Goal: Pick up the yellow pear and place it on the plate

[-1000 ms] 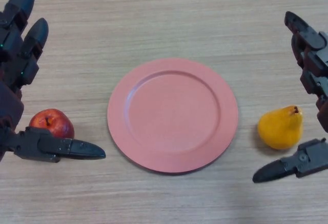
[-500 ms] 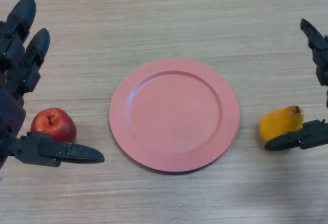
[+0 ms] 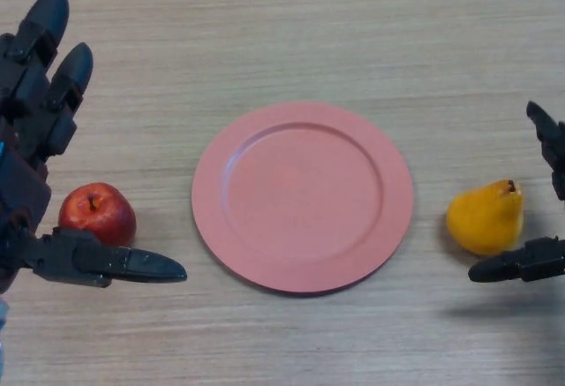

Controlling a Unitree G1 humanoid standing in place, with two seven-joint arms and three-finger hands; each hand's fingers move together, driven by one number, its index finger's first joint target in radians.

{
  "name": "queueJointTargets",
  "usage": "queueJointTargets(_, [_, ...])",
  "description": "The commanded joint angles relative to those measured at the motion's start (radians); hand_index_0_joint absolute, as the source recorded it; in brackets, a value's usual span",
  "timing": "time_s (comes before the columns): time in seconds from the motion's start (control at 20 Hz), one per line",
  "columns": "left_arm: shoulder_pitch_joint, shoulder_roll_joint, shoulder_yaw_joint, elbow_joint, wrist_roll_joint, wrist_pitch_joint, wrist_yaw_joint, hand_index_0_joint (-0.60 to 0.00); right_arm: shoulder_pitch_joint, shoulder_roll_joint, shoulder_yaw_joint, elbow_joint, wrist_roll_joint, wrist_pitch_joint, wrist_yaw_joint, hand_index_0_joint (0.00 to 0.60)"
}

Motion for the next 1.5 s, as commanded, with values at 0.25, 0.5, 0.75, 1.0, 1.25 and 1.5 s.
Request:
queueJointTargets(0.25, [-0.022, 0.025, 0.026, -0.032, 0.040, -0.158, 0.009, 0.000, -0.124, -0.034, 0.010, 0.119, -0.012, -0.211, -0.079, 0.200])
queueJointTargets(0.5, [-0.011, 0.026, 0.062, -0.046, 0.015, -0.156, 0.015, 0.000, -0.137, -0.026, 0.046, 0.182, -0.131, -0.206, -0.126, 0.600])
queueJointTargets(0.75, [-0.009, 0.028, 0.081, -0.057, 0.002, -0.131, 0.005, 0.000, -0.036, 0.038, 0.042, -0.199, 0.051, 0.083, -0.005, 0.600])
queueJointTargets(1.0, [-0.006, 0.025, 0.092, -0.069, -0.015, -0.115, 0.007, 0.000, 0.022, 0.132, 0.140, -0.626, 0.057, 0.352, -0.001, 0.600])
queueJointTargets(1.25, [-0.009, 0.030, 0.104, -0.076, -0.042, -0.105, 0.014, 0.000, -0.036, 0.168, 0.341, -0.629, 0.047, 0.341, -0.090, 0.600])
queueJointTargets(1.5, [0.012, 0.015, 0.094, -0.076, -0.026, -0.150, 0.002, 0.000, -0.161, 0.170, 0.499, -0.352, 0.102, 0.212, -0.252, 0.600])
